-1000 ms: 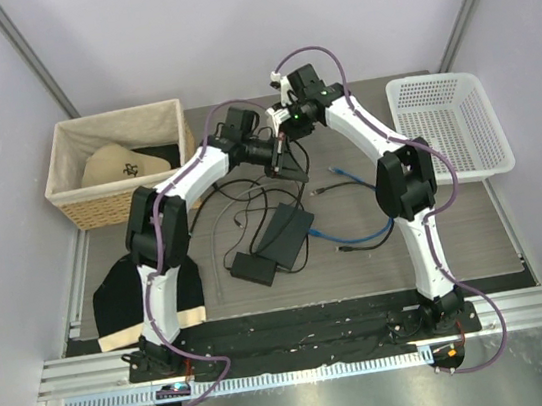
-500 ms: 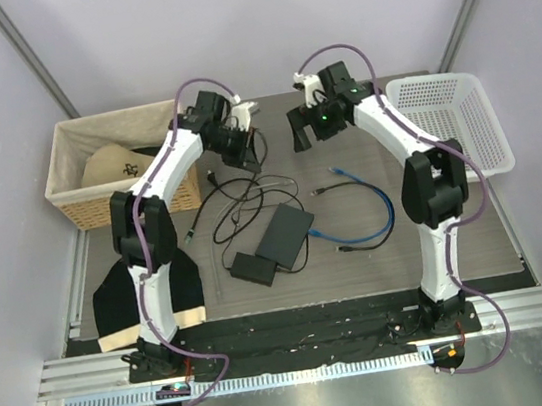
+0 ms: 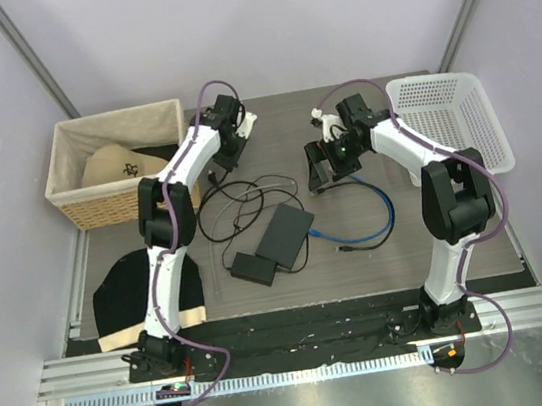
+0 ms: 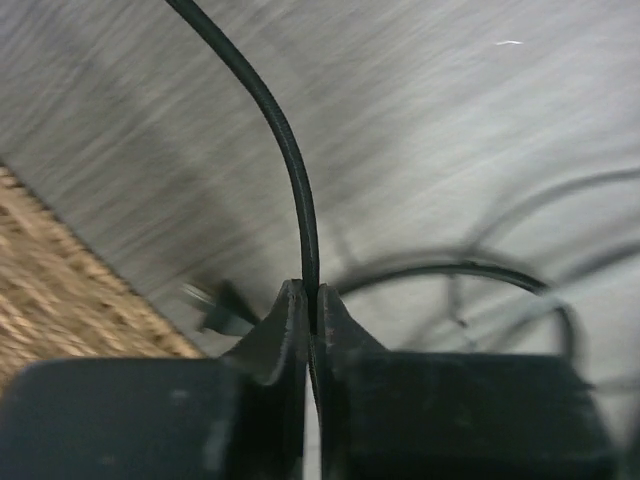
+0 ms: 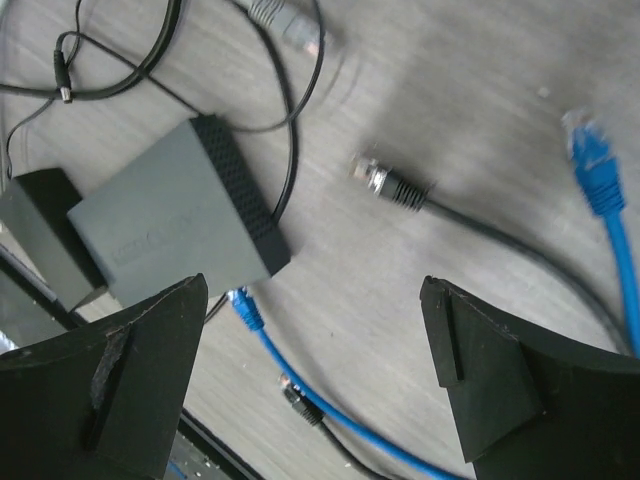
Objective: Pull the plug from the switch port
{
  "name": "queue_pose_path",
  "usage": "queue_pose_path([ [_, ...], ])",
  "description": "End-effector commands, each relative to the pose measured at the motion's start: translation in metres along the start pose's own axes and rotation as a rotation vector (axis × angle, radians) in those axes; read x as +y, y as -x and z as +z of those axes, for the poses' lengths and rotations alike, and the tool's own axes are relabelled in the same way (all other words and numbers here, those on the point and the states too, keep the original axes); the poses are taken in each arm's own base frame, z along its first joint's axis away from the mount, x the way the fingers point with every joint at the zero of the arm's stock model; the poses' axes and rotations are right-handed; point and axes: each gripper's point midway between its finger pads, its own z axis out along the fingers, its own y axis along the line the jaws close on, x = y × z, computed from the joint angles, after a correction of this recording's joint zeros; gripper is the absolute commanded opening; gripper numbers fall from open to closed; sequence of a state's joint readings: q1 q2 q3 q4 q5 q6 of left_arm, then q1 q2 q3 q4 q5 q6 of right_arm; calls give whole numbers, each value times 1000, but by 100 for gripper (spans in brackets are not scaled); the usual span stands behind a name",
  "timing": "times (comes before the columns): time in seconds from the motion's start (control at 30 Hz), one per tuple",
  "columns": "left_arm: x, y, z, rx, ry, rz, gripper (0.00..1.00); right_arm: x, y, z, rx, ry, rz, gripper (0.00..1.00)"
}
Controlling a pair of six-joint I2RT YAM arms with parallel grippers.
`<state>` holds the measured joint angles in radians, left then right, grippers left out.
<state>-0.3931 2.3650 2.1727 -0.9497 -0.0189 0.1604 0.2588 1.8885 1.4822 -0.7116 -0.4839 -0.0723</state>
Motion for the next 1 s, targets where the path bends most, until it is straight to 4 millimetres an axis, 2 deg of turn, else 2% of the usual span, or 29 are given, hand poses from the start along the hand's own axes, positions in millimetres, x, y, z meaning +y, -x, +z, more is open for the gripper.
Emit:
queue_pose_path([
  [0.0, 43, 38, -16, -93, 218, 112, 23, 14, 8, -28, -84, 1, -28, 97],
  [0.07, 45, 44, -19, -110, 222, 112, 49, 14, 1, -27, -72, 3, -22, 98],
  [0.2, 36, 64, -43, -196, 168, 92, 65, 17, -2, -31, -72, 13, -37, 97],
  [0.23, 33, 73, -60, -240, 155, 62, 67, 19, -3, -32, -69, 20, -44, 97],
  [0.3, 21, 82, -78, -293, 90, 41, 71, 24, -8, -33, -54, 47, -62, 96],
  [0.33, 5, 91, -102, -356, 3, 24, 72, 26, -11, -35, -46, 61, -89, 95],
  [0.4, -17, 91, -116, -384, -107, 20, 76, 34, -23, -34, -15, 116, -101, 93],
  [0.43, -42, 93, -139, -430, -239, 40, 78, 36, -28, -33, -3, 139, -132, 92],
  [0.47, -57, 89, -147, -433, -303, 46, 86, 39, -36, -33, 20, 169, -129, 91],
  [0.5, -74, 74, -140, -392, -376, 51, 87, 44, -45, -31, 37, 211, -127, 91],
  [0.53, -93, 66, -146, -384, -470, 61, 87, 46, -50, -29, 45, 231, -144, 89],
  [0.57, -108, 47, -145, -338, -527, 50, 85, 47, -55, -28, 58, 250, -138, 88],
  [0.6, -118, 36, -142, -309, -564, 42, 79, 52, -61, -27, 68, 280, -133, 84],
  [0.63, -125, 25, -139, -277, -596, 36, 61, 53, -63, -26, 72, 291, -130, 83],
  [0.67, -138, 2, -132, -212, -656, 31, 49, 54, -65, -26, 75, 298, -131, 80],
  [0.7, -141, -11, -127, -171, -667, 26, 34, 53, -70, -25, 83, 300, -125, 73],
  [0.73, -143, -25, -121, -119, -674, 15, 4, 52, -72, -23, 89, 293, -121, 69],
  [0.77, -143, -42, -111, -64, -659, -4, 0, 50, -74, -22, 96, 285, -118, 65],
  [0.8, -144, -52, -106, -29, -656, -19, 0, 48, -80, -20, 112, 281, -110, 56],
  [0.87, -144, -75, -94, 35, -632, -49, 0, 46, -93, -14, 164, 292, -83, 44],
  [0.9, -143, -80, -91, 50, -620, -72, 0, 44, -99, -10, 184, 294, -62, 39],
  [0.97, -143, -93, -81, 80, -602, -93, 0, 41, -99, -4, 173, 282, -50, 38],
])
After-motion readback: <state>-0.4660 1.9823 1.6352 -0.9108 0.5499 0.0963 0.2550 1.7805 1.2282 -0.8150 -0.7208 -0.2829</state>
